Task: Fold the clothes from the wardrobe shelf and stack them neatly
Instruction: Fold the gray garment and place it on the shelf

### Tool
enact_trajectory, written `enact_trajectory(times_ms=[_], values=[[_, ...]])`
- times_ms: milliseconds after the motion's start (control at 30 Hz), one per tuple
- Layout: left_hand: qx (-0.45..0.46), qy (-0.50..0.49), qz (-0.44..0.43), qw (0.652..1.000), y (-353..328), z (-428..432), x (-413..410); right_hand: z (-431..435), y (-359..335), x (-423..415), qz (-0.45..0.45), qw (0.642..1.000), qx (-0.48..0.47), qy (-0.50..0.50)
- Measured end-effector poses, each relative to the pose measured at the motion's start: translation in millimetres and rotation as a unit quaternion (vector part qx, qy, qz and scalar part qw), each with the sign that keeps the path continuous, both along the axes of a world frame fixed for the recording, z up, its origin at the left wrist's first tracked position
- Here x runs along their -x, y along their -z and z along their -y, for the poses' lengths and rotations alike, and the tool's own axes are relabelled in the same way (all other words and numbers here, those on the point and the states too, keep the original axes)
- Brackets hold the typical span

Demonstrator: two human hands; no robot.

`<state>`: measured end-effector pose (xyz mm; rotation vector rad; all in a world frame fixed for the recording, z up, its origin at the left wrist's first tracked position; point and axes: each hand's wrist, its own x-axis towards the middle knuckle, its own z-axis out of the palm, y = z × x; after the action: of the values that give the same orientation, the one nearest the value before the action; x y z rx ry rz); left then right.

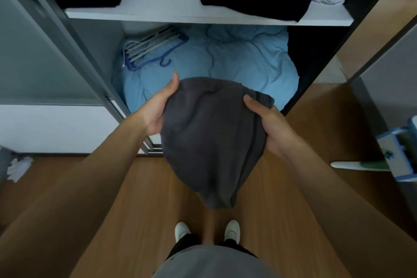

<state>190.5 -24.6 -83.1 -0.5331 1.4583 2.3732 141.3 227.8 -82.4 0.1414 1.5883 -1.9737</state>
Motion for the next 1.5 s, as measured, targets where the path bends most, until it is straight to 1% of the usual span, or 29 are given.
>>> enact_trajectory(times_ms=[33,100,133,167,200,233,300,333,367,400,467,500,567,633,700,733,767,800,833,900,1033,1100,1133,1200,1300,1367,1400,1467,1500], values=[[0.036,0.032,0.02,0.999,8,0,-9,0,0,0,0.026,1.0,-0.005,0.006],[0.144,0.104,0.041,0.983,21,-6,-22,-1,0,1,0.088,0.996,-0.026,0.008],[0.195,0.121,0.031,0.973,23,-11,-23,-1,-1,2,0.115,0.992,-0.042,0.009],[0.211,0.11,0.015,0.971,26,-16,-21,-4,-4,5,0.132,0.99,-0.056,0.012],[0.192,0.077,0.005,0.978,22,-20,-18,-8,-7,8,0.14,0.988,-0.061,0.017],[0.152,0.039,-0.001,0.988,17,-24,-15,-14,-10,13,0.136,0.989,-0.046,0.023],[0.08,-0.021,-0.007,0.997,6,-24,-4,-28,-16,18,0.09,0.995,0.031,0.031],[0.056,-0.031,-0.002,0.998,-1,-24,-1,-34,-17,16,0.066,0.995,0.068,0.021],[0.043,-0.027,0.007,0.999,-5,-24,3,-37,-14,11,0.051,0.996,0.078,0.001],[0.033,-0.015,0.021,0.999,-7,-24,5,-38,-8,4,0.046,0.997,0.056,-0.018],[0.011,0.0,0.038,0.999,-7,-26,9,-31,8,-9,0.069,0.997,-0.003,-0.045],[-0.003,-0.006,0.035,0.999,-3,-26,9,-27,14,-14,0.073,0.996,-0.006,-0.045],[-0.029,-0.025,0.016,0.999,10,-20,7,-17,18,-19,0.065,0.997,0.032,-0.016],[-0.011,-0.003,0.034,0.999,27,-12,-6,-9,15,-17,0.084,0.995,0.051,0.019],[0.057,0.075,0.066,0.993,45,-12,-23,-4,12,-11,0.124,0.99,0.051,0.043],[0.089,0.107,0.062,0.988,52,-15,-29,-1,11,-8,0.145,0.987,0.046,0.054],[0.107,0.106,0.045,0.988,56,-19,-32,-1,11,-4,0.161,0.984,0.044,0.064],[0.102,0.071,0.023,0.992,58,-23,-31,-4,11,-2,0.171,0.981,0.052,0.074],[0.073,0.025,0.011,0.997,56,-26,-30,-9,13,0,0.173,0.979,0.074,0.083],[0.013,-0.037,0.02,0.999,44,-32,-21,-22,20,-2,0.144,0.979,0.125,0.072],[-0.031,-0.079,0.044,0.995,30,-34,-5,-19,38,-25,0.077,0.996,0.035,0.006],[-0.047,-0.095,0.039,0.994,31,-26,-4,-7,36,-27,0.042,0.998,0.03,0.024],[-0.047,-0.093,0.041,0.994,35,-20,-7,-1,30,-26,0.039,0.998,0.032,0.044],[-0.026,-0.094,0.073,0.993,48,-11,-20,7,20,-22,0.056,0.995,0.033,0.075],[-0.039,-0.076,0.114,0.99,72,-10,-45,14,14,-17,0.105,0.991,0.021,0.084],[-0.003,-0.063,0.094,0.994,75,-18,-49,14,11,-13,0.136,0.987,-0.002,0.081],[0.032,-0.069,0.073,0.994,72,-22,-47,10,8,-9,0.146,0.986,-0.009,0.079],[0.075,-0.099,0.054,0.991,58,-29,-34,-6,4,3,0.149,0.986,0.02,0.077],[0.067,-0.104,0.054,0.991,50,-30,-26,-17,3,8,0.136,0.987,0.044,0.075]])
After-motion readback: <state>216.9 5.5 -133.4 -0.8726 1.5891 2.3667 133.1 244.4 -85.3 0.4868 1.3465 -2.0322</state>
